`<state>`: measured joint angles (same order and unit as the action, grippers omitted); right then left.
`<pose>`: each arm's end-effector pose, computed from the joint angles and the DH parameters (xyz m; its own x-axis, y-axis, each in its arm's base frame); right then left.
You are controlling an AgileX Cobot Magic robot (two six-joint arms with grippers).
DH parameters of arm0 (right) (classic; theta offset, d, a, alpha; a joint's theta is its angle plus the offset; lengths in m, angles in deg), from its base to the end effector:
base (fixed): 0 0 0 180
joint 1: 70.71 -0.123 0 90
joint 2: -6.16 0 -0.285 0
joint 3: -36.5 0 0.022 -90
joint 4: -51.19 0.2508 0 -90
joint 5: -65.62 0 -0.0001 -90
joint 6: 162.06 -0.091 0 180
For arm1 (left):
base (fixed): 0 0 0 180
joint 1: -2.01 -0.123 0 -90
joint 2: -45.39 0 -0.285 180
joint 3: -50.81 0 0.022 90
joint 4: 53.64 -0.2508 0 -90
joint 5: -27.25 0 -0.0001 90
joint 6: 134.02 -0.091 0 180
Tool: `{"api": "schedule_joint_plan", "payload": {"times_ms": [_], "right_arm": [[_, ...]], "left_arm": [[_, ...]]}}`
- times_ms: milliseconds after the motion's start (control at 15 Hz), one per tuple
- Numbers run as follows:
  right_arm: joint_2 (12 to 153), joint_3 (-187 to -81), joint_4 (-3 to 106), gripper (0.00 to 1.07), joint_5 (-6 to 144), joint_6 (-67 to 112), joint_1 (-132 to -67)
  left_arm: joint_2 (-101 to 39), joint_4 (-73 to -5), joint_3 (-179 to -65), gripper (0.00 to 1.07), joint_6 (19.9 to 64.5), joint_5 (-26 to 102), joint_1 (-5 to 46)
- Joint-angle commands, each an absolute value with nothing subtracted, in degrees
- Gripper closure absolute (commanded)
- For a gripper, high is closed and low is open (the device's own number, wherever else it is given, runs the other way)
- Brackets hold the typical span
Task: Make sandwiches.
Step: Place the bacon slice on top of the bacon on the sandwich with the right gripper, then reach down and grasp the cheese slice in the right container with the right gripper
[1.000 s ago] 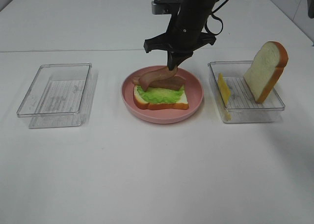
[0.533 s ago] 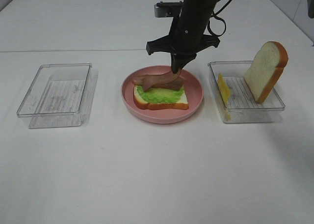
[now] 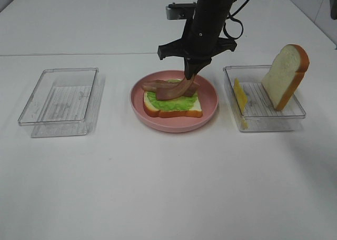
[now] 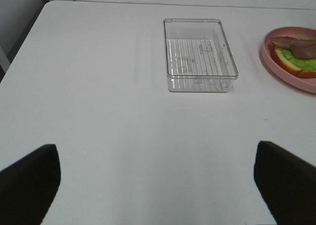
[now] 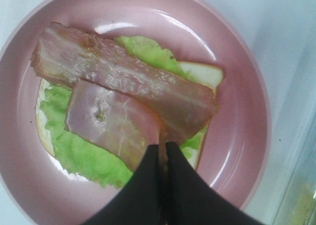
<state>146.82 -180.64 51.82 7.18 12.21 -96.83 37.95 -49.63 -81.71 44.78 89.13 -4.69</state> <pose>0.4463 0.2198 0.1799 -0.8957 -0.3216 -0.3070 -0.3502 0.9357 0.0416 -0.0082 -0.0066 0.2811 -0.4461 -0.0646 -0.8926 -0.0671 0.9970 -0.0385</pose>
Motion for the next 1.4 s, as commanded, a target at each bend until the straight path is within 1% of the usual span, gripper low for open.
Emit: {"api": "schedule_joint_plan", "payload": {"times_ms": [67,133,200,267,333,400,467,667,733,933,1067,1200,1267,1400], "right_arm": [[147.11,-180.81,51.54,0.99,7.41,11.24,-96.72],[147.11,-180.81,51.54,0.84,7.41,11.24,-96.72],[147.11,-180.81,51.54,0.55,7.47,10.78,-96.72],[147.05,-180.81,51.19,0.35,7.30,10.44,-96.72],[146.99,-180.81,51.19,0.29,7.24,10.44,-96.72],[146.59,-180.87,51.19,0.18,6.95,10.44,-96.83],[145.62,-180.87,51.19,0.15,6.55,9.75,-96.83],[143.27,-180.87,50.79,0.15,4.60,9.75,-96.83],[140.75,-180.87,50.85,0.15,-0.33,10.04,-96.83],[137.94,-180.87,50.79,0.15,-5.77,10.78,-96.72],[135.07,-180.87,48.50,0.15,-10.87,10.55,-96.72],[133.01,-180.35,48.61,0.15,-10.87,10.55,-96.72],[131.75,-179.27,48.44,0.15,-10.87,10.55,-96.61],[128.89,-173.02,49.70,0.15,-10.87,10.44,-93.86]], "left_arm": [[39.21,-49.17,-81.59,0.06,45.01,88.56,-4.86],[39.21,-49.17,-81.59,0.06,45.01,88.56,-4.86],[39.21,-49.17,-81.59,0.06,45.01,88.56,-4.86],[39.21,-49.17,-81.59,0.06,45.01,88.56,-4.86],[39.21,-49.17,-81.59,0.06,45.01,88.56,-4.86],[39.21,-49.17,-81.59,0.06,45.01,88.56,-4.86],[39.21,-49.17,-81.59,0.06,45.01,88.56,-4.86],[39.21,-49.17,-81.59,0.06,45.01,88.56,-4.86],[39.21,-49.17,-81.59,0.06,45.01,88.56,-4.86],[39.21,-49.17,-81.59,0.06,45.01,88.56,-4.86],[39.21,-49.17,-81.59,0.06,45.01,88.56,-4.86],[39.21,-49.17,-81.59,0.06,45.01,88.56,-4.86],[39.21,-49.17,-81.59,0.06,45.01,88.56,-4.86],[39.21,-49.17,-81.59,0.06,45.01,88.56,-4.86]]}}
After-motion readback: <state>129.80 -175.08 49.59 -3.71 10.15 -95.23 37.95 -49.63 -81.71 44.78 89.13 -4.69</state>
